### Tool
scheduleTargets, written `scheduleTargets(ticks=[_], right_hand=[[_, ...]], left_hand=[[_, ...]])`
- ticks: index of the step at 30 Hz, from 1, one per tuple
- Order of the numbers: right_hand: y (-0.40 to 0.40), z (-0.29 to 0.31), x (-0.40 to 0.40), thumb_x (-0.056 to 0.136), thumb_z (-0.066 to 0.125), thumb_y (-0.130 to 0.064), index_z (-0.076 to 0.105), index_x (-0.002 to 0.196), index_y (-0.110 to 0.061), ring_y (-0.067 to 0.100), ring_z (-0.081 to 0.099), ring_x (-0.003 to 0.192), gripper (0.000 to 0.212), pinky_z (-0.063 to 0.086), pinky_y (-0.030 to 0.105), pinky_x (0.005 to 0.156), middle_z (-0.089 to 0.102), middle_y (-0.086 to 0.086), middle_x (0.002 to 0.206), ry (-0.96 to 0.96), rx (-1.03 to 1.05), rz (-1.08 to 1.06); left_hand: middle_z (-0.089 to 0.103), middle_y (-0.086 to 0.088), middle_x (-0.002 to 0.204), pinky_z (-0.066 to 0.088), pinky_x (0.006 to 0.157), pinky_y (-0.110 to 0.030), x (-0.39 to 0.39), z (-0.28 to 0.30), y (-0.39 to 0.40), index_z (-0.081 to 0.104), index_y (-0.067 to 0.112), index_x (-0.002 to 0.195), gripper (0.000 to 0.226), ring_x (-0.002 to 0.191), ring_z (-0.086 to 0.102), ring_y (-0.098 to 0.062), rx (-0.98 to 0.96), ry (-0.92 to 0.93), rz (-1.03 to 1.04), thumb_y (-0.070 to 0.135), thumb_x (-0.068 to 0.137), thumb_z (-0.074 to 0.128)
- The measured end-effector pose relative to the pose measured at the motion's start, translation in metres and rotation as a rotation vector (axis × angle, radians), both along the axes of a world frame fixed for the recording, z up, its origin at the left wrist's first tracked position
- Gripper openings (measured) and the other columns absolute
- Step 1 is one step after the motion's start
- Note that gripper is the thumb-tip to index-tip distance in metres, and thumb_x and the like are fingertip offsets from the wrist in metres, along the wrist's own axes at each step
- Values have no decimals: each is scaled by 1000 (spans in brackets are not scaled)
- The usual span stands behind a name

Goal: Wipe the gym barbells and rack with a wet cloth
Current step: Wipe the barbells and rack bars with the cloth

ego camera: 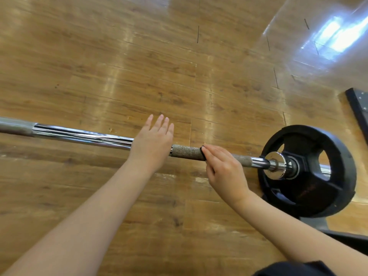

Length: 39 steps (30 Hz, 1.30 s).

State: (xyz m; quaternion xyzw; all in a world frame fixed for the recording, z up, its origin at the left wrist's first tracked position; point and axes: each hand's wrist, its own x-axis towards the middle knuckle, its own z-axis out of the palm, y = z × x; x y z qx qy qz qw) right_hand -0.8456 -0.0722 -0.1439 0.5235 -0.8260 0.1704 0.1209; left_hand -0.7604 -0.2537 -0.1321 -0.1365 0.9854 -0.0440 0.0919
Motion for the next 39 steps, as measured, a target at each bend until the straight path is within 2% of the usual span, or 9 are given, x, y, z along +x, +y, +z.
scheduleTargets(ticks=[6,11,14,18,20,28,31,33,39], right_hand=[[-23,-7,9,77,63,5,68,107,5,31,65,101,31,41,32,98,67,17,112,-23,11,143],[40,6,-11,62,78,16,70,106,0,29,66,101,47,46,35,96,68,14,111,-19,66,-30],[23,15,-7,76,68,5,72,99,0,28,68,93,24,54,40,85,70,14,104,-36,-53,-44],[-26,5,9,79,61,-5,68,106,4,30,66,100,29,51,37,91,67,18,111,-48,-21,139],[-27,-3,12,78,62,-2,67,109,4,31,65,102,32,50,37,93,66,18,113,-26,63,153],[39,6,-15,65,79,11,69,107,3,30,68,96,43,50,40,90,68,17,108,-11,63,-51],[30,12,-10,74,70,5,70,102,3,29,68,92,28,54,39,87,70,16,103,10,-12,-54],[6,7,0,77,65,2,70,104,3,28,67,96,27,50,35,91,69,16,107,4,-38,50],[22,-4,-9,68,73,16,66,113,2,29,63,107,48,46,36,99,65,16,118,-6,83,66]], left_hand=[[7,-14,158,-2,117,-42,-1,3,3,5,4,150,63,146,4,-24,9,0,9,12,95,34],[7,-13,158,-5,116,-41,4,0,3,2,4,150,67,146,4,-24,5,27,-15,12,94,38],[9,-13,158,-4,116,-41,5,-4,1,5,3,150,66,146,6,-24,19,85,-13,15,94,39],[53,-22,133,29,109,-49,9,-11,2,50,-6,130,74,126,50,-32,21,228,-38,18,65,77],[60,-23,123,34,105,-51,13,-16,1,56,-7,123,68,117,57,-35,1,301,-68,17,61,75],[54,-23,131,31,107,-49,-2,-16,14,47,-6,132,52,125,50,-34,-30,330,-131,0,86,25],[19,-22,154,6,116,-40,-2,-12,14,9,-3,147,59,144,16,-31,-43,204,-153,0,89,15],[-2,-17,157,-3,117,-37,-5,-8,13,-7,1,148,60,146,-3,-27,12,94,-161,1,94,20],[-5,-12,158,2,117,-33,-15,1,6,-8,5,149,71,146,-5,-21,137,-45,-133,-1,93,35]])
